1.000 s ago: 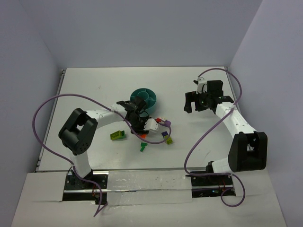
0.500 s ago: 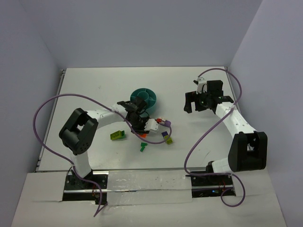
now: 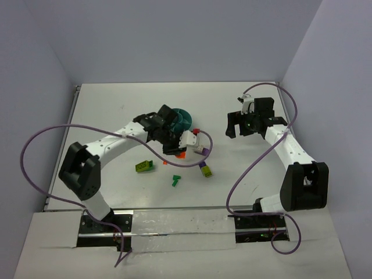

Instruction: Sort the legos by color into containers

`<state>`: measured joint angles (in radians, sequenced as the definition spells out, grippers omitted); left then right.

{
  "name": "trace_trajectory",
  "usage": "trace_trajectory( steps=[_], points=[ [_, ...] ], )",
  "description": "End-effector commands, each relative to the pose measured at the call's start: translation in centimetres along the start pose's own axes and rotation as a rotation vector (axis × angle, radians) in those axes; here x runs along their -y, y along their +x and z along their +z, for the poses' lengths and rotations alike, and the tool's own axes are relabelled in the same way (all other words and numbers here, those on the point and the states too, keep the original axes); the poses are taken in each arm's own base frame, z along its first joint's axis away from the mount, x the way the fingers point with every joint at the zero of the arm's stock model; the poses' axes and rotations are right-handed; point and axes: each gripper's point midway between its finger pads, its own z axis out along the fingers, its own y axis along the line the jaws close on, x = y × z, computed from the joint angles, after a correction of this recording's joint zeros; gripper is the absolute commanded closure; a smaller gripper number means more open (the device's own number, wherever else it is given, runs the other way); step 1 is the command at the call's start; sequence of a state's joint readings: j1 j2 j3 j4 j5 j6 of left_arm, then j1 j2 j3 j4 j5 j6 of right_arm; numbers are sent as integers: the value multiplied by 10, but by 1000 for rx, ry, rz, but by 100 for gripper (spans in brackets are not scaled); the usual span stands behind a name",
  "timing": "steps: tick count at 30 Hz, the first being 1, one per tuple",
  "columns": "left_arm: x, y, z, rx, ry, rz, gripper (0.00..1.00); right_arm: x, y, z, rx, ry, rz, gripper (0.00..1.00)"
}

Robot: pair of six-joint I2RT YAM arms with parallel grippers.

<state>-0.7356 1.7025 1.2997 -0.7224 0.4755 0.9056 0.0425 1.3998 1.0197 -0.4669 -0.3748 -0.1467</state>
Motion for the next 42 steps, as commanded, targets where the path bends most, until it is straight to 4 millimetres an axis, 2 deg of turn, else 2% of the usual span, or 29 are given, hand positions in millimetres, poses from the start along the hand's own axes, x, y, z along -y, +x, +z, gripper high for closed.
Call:
trace_trajectory(
  steps=[1, 4, 5, 7, 10, 16, 21, 31, 42],
  points=[
    [-16, -63, -65, 179, -109, -65, 91, -3, -23, -8, 52, -12, -16, 0],
    [-51, -71, -92, 203, -258, -146, 94, -4, -26, -9, 56, -16, -13, 0],
    [-60, -69, -93, 208, -284, -179, 95, -5, -26, -9, 56, -18, -12, 0],
    [-95, -64, -108, 202, -410, -254, 97, -6, -29, -10, 62, -22, -11, 0],
    [-129, -55, -115, 214, -508, -349, 98, -5, -31, -11, 63, -20, -12, 0],
    [-174, -33, -111, 204, -633, -464, 99, -5, -31, -11, 63, -15, -15, 0],
    [-185, -25, -103, 188, -652, -483, 97, -4, -29, -10, 58, -14, -12, 0],
    [-194, -16, -89, 187, -648, -509, 95, -4, -25, -6, 45, -20, -7, 0],
    [-193, -11, -76, 177, -616, -518, 83, -4, -25, -6, 44, -20, -8, 0]
  ],
)
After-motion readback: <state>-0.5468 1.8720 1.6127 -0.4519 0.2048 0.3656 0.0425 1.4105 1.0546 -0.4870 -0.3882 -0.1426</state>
